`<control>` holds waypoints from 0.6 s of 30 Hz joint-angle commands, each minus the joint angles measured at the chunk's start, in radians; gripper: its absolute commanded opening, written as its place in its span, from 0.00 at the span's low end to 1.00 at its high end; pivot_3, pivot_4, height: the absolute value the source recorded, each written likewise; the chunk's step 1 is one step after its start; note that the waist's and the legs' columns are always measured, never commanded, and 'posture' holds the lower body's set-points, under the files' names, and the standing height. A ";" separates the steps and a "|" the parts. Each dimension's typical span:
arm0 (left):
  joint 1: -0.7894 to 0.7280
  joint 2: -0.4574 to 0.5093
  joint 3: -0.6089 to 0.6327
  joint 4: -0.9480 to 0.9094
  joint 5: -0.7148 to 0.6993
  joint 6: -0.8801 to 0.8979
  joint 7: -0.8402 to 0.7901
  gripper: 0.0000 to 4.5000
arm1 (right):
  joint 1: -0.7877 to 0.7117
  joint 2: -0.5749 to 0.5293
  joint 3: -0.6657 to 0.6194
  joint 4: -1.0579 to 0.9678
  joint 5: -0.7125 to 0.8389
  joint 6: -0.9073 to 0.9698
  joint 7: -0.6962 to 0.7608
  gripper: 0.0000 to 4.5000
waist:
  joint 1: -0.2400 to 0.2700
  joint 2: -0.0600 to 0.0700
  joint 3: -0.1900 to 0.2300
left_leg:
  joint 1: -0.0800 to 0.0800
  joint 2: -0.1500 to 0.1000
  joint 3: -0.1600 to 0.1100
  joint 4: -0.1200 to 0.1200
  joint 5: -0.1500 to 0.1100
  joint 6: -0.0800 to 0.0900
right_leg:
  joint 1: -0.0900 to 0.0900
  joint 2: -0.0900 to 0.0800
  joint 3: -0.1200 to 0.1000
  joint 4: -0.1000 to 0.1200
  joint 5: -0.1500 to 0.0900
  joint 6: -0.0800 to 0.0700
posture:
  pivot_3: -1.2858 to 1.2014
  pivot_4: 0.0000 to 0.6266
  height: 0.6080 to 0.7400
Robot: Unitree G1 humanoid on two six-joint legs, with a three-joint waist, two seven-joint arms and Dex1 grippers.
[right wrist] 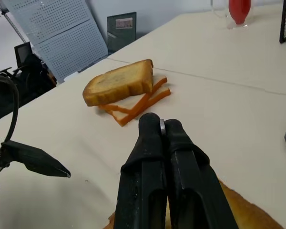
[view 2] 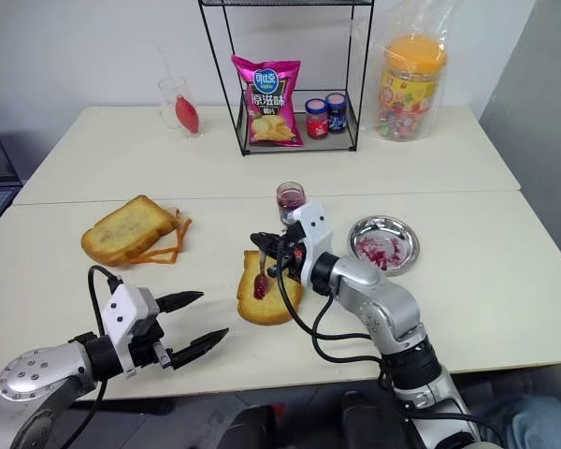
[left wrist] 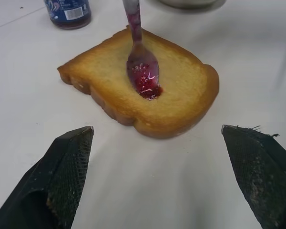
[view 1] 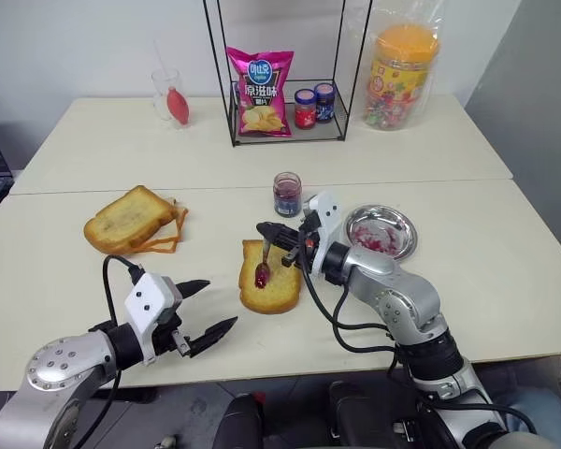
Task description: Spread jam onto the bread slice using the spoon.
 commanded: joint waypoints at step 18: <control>-0.070 -0.011 -0.057 -0.022 0.006 -0.013 0.033 1.00 | 0.005 0.041 -0.217 -0.130 0.190 0.230 -0.042 0.00 | 0.002 0.000 0.000 | 0.000 0.000 -0.001 0.000 0.000 0.000 | 0.000 0.000 0.000 0.000 0.002 0.003 | 0.52 0.24 1.00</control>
